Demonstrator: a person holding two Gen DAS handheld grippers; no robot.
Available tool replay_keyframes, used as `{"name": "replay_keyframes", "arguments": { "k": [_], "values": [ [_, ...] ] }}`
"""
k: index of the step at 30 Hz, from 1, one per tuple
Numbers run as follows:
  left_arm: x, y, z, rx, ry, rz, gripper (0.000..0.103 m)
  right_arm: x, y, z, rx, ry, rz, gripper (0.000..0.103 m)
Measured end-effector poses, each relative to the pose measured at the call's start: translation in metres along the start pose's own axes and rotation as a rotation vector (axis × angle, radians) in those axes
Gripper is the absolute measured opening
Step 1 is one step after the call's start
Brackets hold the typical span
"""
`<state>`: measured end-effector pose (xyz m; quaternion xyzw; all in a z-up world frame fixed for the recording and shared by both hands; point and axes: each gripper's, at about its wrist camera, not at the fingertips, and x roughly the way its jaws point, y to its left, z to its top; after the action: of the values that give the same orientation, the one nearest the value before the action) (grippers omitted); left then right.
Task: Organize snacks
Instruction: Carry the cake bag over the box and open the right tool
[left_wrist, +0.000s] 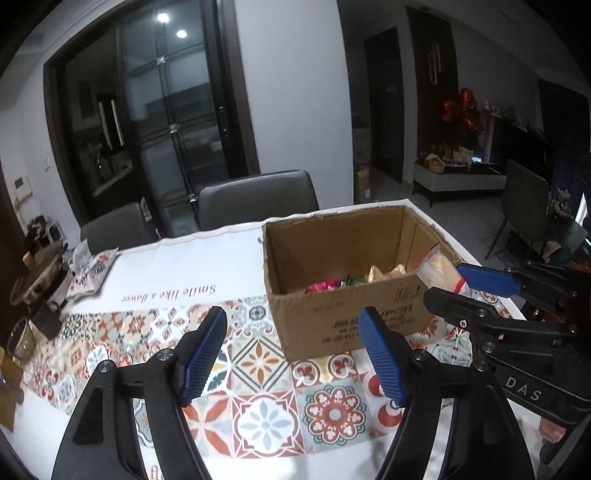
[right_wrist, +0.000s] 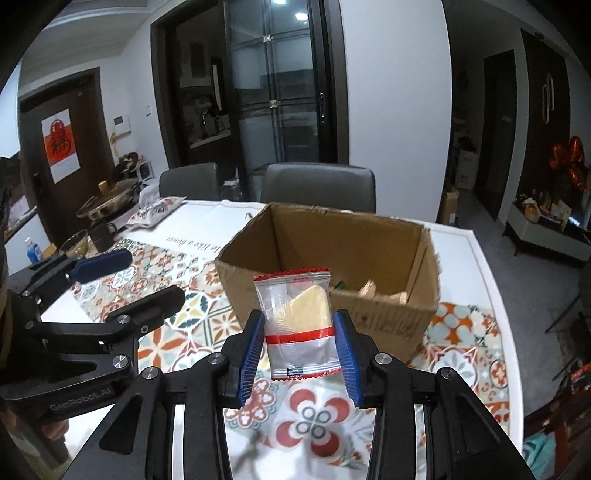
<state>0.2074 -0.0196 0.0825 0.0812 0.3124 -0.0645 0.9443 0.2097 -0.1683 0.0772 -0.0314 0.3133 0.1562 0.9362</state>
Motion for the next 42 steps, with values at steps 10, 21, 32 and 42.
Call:
{"name": "replay_keyframes", "arguments": {
  "k": [10, 21, 32, 42],
  "values": [
    [0.02, -0.001, 0.041, 0.037, 0.026, -0.017, 0.084, 0.009, -0.023, 0.04, 0.015, 0.025, -0.036, 0.04],
    [0.06, 0.01, 0.072, 0.018, 0.121, -0.029, 0.084, 0.033, -0.041, 0.074, -0.001, 0.077, -0.115, 0.04],
    [0.099, 0.018, 0.083, -0.018, 0.195, -0.002, 0.084, 0.075, -0.064, 0.084, 0.059, 0.192, -0.146, 0.04],
    [0.094, 0.02, 0.078, -0.037, 0.176, -0.001, 0.084, 0.067, -0.058, 0.083, 0.054, 0.163, -0.181, 0.052]
  ]
}}
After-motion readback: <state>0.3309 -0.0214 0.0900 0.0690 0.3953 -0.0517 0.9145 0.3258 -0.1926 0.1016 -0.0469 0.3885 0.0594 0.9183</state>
